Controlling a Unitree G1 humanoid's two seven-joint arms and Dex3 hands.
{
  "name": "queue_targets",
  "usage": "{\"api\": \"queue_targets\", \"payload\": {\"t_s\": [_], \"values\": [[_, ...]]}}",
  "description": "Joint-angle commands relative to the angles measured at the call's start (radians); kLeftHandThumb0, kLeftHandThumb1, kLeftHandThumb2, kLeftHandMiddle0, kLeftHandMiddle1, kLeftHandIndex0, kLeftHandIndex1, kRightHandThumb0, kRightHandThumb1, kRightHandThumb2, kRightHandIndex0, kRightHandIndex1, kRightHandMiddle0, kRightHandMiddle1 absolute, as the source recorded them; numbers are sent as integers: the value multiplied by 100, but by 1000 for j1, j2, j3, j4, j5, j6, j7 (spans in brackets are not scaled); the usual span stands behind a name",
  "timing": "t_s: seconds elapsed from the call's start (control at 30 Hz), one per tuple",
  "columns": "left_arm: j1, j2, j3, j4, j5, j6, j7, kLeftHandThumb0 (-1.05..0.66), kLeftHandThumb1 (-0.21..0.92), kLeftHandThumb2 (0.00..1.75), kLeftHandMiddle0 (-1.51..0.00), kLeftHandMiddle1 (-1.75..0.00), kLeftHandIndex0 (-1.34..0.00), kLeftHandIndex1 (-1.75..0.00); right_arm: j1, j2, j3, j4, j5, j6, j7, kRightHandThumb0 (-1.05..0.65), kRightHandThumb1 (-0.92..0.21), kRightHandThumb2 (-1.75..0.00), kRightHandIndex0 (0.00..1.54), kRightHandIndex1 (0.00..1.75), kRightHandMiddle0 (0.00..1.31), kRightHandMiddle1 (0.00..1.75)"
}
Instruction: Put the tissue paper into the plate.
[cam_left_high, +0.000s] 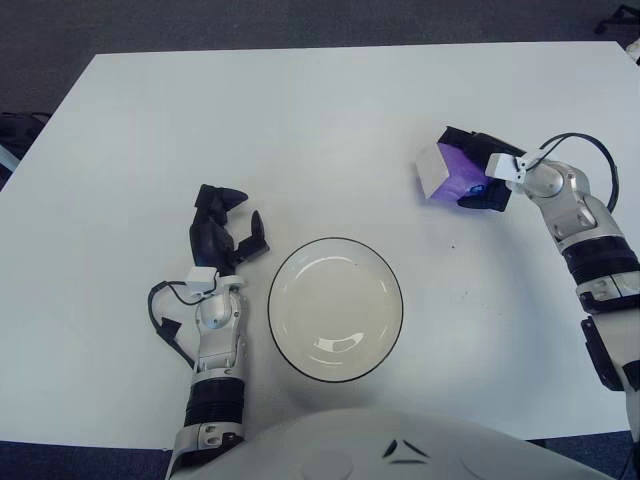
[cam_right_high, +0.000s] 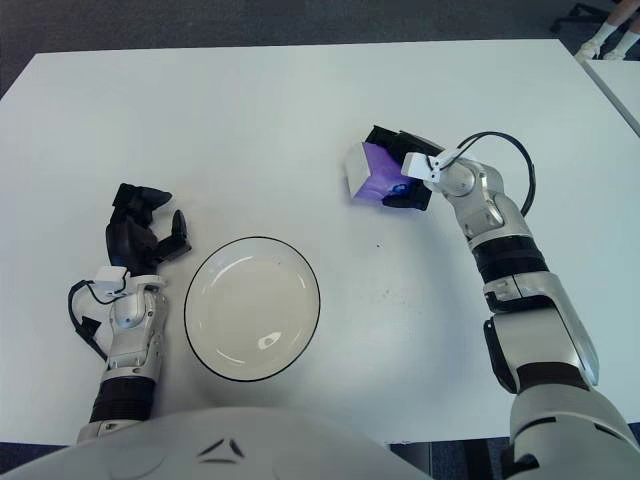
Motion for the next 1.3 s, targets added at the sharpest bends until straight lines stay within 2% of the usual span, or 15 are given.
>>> {"api": "queue_targets", "payload": {"t_s": [0.0,0.23,0.4,0.5,0.67,0.87,0.97,1.1,1.27], "values": [[116,-18,11,148,-14,55,6,-1,30,126,-71,-147,-46,-175,47,41,-82,-92,97,7,-23,0,10,-175,95,163,69,175],[110,-16,11,149,-21,64,2,-1,30,125,-71,-144,-47,-175,84,84,-138,-213,167,39,-35,0,9,-175,93,166,69,175],[103,-13,11,152,-19,58,2,0,31,124,-71,-142,-48,-175,132,109,-174,-458,248,152,-17,0,9,-175,94,165,70,175],[101,-12,11,153,-15,59,5,0,31,123,-71,-141,-49,-175,152,115,-180,-546,265,201,-14,0,10,-175,96,161,71,175],[92,-9,11,162,-10,56,7,0,30,124,-71,-142,-49,-175,157,137,-157,-609,281,228,-2,0,12,-175,98,159,72,175],[84,-5,12,170,-9,59,7,-1,30,126,-69,-146,-49,-175,186,192,-118,-634,314,151,23,0,12,-175,98,158,72,175],[83,-4,11,167,-6,66,8,-1,29,127,-68,-148,-49,-175,208,208,-95,-682,376,111,83,0,11,-175,98,159,71,175],[82,-4,11,164,-5,74,10,-1,29,126,-68,-147,-50,-175,214,243,-38,-791,430,168,117,0,11,-175,98,159,71,175],[83,-4,8,158,1,83,15,0,29,126,-69,-145,-51,-175,226,262,17,-840,465,177,169,0,11,-175,99,158,71,175]]}}
